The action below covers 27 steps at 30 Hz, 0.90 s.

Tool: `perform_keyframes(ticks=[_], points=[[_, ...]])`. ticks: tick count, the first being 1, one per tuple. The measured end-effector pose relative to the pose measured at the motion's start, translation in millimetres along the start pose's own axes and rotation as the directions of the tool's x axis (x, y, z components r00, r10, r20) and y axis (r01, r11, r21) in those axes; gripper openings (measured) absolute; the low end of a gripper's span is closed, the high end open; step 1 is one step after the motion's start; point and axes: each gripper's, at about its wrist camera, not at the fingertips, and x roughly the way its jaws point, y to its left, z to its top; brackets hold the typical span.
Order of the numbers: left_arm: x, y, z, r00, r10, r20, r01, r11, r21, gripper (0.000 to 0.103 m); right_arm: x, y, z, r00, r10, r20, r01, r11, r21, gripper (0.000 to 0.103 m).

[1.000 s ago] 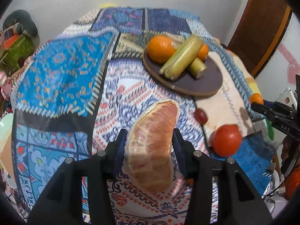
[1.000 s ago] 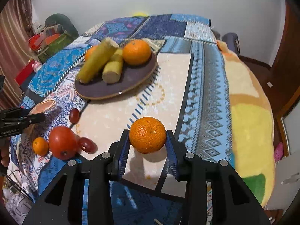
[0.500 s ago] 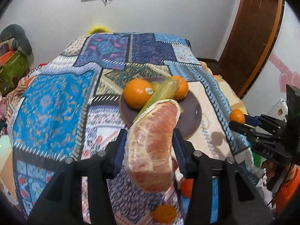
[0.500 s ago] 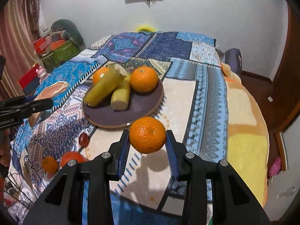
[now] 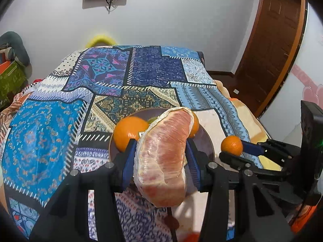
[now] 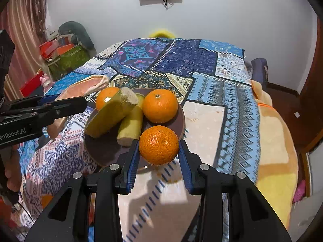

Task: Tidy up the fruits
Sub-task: 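Carry the pomelo segment and the mandarin toward the plate with both grippers, then lower the pomelo segment and mandarin onto the plate and open both grippers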

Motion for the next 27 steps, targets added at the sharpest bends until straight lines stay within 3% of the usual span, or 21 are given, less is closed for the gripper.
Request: perform_keyframes(ticks=[11,27], points=[[38.3,-5.0,-7.6,0.997,-0.002,-0.08,0.004,1.0,0.023,0.048,38.7,-2.7,15.5,0.999,0.016,-0.044,-0.016,1.0,0.0,0.035],[23.5,-1.8,-7.3,0.999,0.0,-0.052,0.002,0.999,0.04,0.048,58.4,-2.6,14.7,0.994,0.008,-0.113,-0.008,1.0,-0.006,0.036]])
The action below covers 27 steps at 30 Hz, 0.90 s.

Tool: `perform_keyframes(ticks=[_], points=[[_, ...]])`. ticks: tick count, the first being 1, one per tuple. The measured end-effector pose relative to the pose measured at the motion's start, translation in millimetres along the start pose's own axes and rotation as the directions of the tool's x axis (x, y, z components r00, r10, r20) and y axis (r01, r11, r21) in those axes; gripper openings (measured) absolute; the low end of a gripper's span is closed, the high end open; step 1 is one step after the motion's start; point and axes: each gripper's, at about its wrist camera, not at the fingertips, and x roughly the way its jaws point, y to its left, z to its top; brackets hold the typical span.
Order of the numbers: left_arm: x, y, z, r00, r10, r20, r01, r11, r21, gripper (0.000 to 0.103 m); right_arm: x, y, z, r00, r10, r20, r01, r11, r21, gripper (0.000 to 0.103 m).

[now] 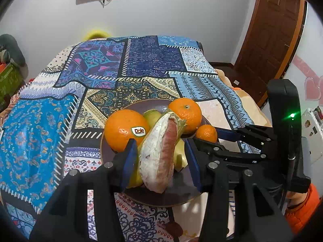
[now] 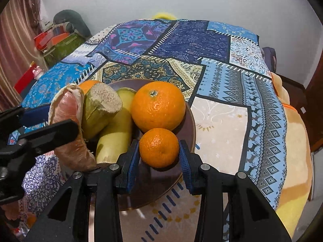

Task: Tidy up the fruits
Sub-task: 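Lower the pomelo segment and mandarin onto the plate and open both grippers, then grasp a mandarin with the left gripper while the right gripper grasps the red tomato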

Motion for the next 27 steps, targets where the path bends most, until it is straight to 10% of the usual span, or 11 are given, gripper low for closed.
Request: perform_keyframes(ticks=[27], points=[[-122.7,19.3,-70.1,0.998,0.057,-0.004,-0.057,0.997,-0.057,0.054,-142.3,56.3,-59.0,0.988,-0.03,0.152,0.037,0.998,-0.046,0.045]])
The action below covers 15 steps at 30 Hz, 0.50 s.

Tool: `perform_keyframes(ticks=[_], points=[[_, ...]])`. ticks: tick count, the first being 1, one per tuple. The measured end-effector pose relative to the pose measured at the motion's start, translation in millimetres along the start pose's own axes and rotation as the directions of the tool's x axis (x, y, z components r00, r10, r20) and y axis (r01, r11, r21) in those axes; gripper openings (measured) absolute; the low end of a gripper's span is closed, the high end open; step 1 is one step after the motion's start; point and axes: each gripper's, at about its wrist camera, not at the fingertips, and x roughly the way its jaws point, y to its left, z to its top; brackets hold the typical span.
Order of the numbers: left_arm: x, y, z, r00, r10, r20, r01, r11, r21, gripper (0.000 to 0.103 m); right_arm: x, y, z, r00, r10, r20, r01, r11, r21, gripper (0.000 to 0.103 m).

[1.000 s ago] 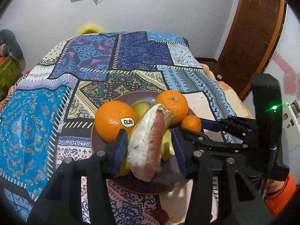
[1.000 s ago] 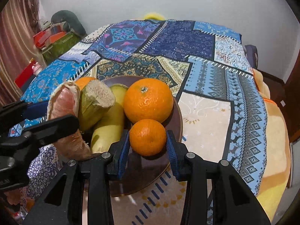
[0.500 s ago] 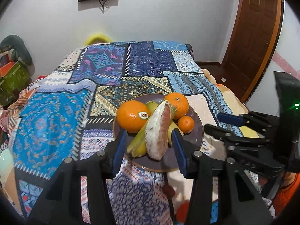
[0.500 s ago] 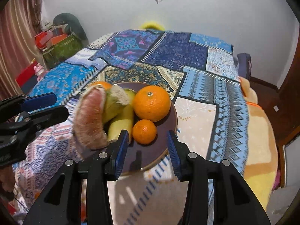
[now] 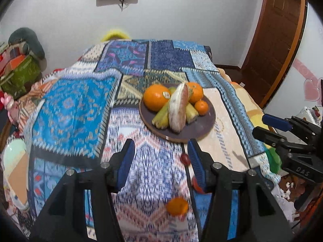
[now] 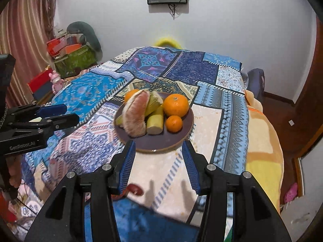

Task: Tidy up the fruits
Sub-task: 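Grasp a mandarin with the left gripper while the right gripper grasps the red tomato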

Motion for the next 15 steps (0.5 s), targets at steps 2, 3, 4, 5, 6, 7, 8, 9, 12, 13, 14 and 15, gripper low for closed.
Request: perform_keyframes(ticks=[2,3,4,5,6,7,8,9,12,13,14,15], points=[[0.1,3.5,-12.5,0.999,-0.005,-0.032,0.005,1.0,-0.01,0.055,-5.6,4.3,-5.2,1.0,0.006,0.001,-0.006,1.0,0.0,0.045],[-0.5,3.7,-16.8,0.999,-0.002,-0.042,0.002,1.0,-0.011,0.055,-7.9,7.5,-9.0,1.0,0.011,0.0,-0.011,1.0,-0.002,0.045],[0.9,4.3,-23.6,0.998,0.002,-0.06,-0.002,1.0,-0.011,0.055,-9.8,9.3,-12.7,1.0,0.014,-0.001,-0.014,1.0,-0.003,0.045],[2.4,4.4,-30.5,0.997,0.004,-0.078,-0.005,1.0,-0.011,0.055,-11.1,11.6,-15.9,1.0,0.017,-0.004,-0.017,1.0,-0.005,0.045],[2.3,4.3,-35.6,0.996,0.004,-0.087,-0.005,1.0,-0.01,0.055,-10.9,14.5,-19.5,1.0,0.024,-0.011,-0.024,1.0,-0.007,0.045],[4.0,3.4,-43.4,0.995,0.002,-0.103,-0.003,1.0,-0.009,0.055,-11.5,16.0,-21.7,1.0,0.027,-0.014,-0.027,1.0,-0.007,0.045],[4.8,2.4,-48.2,0.994,0.0,-0.109,-0.001,1.0,-0.01,0.055,-10.4,18.5,-25.0,0.999,0.034,-0.021,-0.034,0.999,-0.008,0.045],[7.0,0.4,-55.6,0.992,-0.009,-0.125,0.008,1.0,-0.012,0.055,-9.1,20.6,-27.4,0.999,0.042,-0.027,-0.042,0.999,-0.004,0.046],[10.6,-6.3,-68.7,0.989,-0.022,-0.148,0.022,1.0,-0.002,0.055,-8.5,26.5,-38.0,0.997,0.06,-0.039,-0.059,0.998,0.012,0.051],[12.5,-10.2,-73.7,0.987,-0.026,-0.156,0.027,1.0,0.006,0.055,-7.4,28.4,-40.8,0.997,0.063,-0.045,-0.062,0.998,0.016,0.052],[13.9,-12.9,-76.9,0.986,-0.029,-0.162,0.031,0.999,0.01,0.055,-6.5,29.8,-44.4,0.996,0.068,-0.052,-0.067,0.998,0.02,0.052],[16.2,-14.7,-78.8,0.985,-0.033,-0.168,0.036,0.999,0.013,0.055,-5.6,30.9,-46.5,0.996,0.073,-0.059,-0.071,0.997,0.025,0.052]])
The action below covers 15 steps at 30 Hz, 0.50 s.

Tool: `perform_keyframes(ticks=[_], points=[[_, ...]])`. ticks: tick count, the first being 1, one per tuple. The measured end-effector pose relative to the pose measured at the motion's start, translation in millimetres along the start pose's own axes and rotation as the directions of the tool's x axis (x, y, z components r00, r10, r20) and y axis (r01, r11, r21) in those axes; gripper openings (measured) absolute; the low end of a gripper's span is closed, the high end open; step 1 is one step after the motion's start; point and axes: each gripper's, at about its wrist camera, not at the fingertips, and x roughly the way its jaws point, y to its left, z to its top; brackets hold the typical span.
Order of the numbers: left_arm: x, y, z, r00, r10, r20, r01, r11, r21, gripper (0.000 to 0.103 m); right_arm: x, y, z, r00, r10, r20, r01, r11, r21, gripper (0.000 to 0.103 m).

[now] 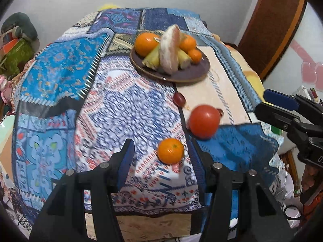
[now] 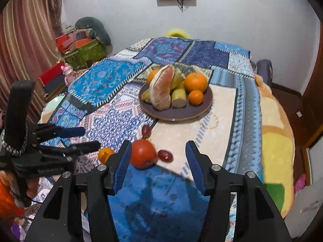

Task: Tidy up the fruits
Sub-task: 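Grasp a mandarin with the left gripper while the right gripper grasps the red tomato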

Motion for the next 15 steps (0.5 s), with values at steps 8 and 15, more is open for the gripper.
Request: perform_keyframes(ticks=[8,15], points=[[20.3,-6.7,-8.7,0.999,-0.025,-0.047,0.026,0.999,0.018,0.038,22.0,7.0,-10.7,0.997,0.037,-0.071,-0.036,0.999,0.028,0.052],[18.5,3.5,-9.8,0.999,-0.028,-0.023,0.028,1.0,0.007,0.033,44.2,13.7,-11.0,0.99,0.059,-0.126,-0.057,0.998,0.017,0.052]])
